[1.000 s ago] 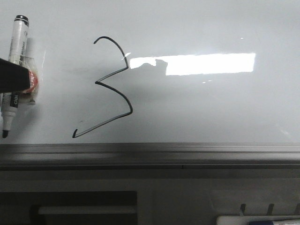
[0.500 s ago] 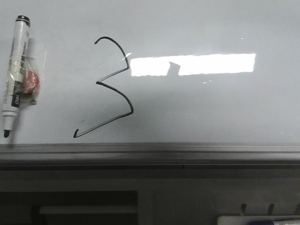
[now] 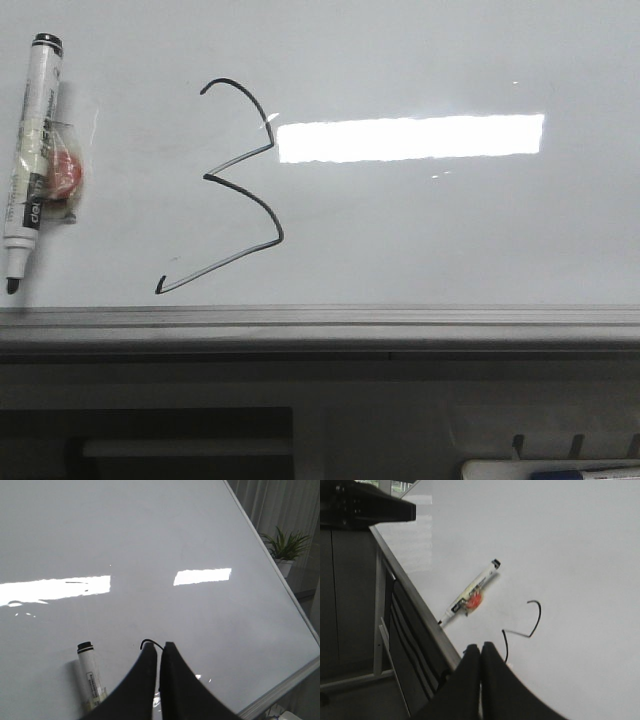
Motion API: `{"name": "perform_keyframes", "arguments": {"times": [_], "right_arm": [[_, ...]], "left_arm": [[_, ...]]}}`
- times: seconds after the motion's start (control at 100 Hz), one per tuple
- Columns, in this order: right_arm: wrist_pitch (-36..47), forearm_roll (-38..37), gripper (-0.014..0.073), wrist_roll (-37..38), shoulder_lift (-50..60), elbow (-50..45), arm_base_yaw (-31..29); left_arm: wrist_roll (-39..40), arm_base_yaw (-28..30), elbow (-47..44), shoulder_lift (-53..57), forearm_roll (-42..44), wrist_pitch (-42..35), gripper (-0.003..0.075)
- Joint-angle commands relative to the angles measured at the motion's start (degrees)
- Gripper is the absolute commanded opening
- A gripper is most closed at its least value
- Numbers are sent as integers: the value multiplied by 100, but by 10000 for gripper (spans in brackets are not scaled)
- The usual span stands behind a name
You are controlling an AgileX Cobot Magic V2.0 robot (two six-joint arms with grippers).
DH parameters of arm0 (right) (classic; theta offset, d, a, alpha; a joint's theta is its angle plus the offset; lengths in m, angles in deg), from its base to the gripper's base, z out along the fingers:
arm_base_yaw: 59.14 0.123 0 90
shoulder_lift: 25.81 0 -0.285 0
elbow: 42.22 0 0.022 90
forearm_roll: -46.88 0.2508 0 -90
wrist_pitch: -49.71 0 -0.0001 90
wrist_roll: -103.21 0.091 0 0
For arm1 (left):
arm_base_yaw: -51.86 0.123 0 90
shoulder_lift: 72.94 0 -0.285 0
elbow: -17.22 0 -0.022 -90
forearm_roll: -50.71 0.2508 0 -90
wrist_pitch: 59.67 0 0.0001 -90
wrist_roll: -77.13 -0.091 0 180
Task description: Write number 3 on whiteboard
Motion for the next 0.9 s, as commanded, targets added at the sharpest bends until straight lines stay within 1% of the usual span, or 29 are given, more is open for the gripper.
{"name": "perform_keyframes", "arguments": {"times": [0.0, 0.08, 0.21, 0.3, 0.73, 0.89], "right_arm": [[544, -17, -43, 3, 382, -250, 0], [544, -17, -43, 3, 632, -484, 0], [476, -17, -43, 3, 726, -693, 0], [323, -17, -43, 3, 726, -703, 0], [323, -17, -43, 3, 726, -703, 0], [323, -17, -43, 3, 726, -703, 0]], "left_arm": [[26, -31, 171, 12, 80, -271, -21], [26, -31, 171, 12, 80, -297, -20], [26, -31, 171, 12, 80, -297, -21], [26, -31, 171, 12, 80, -297, -21], [26, -31, 171, 12, 80, -297, -21], [26, -18, 37, 12, 67, -297, -21]]}}
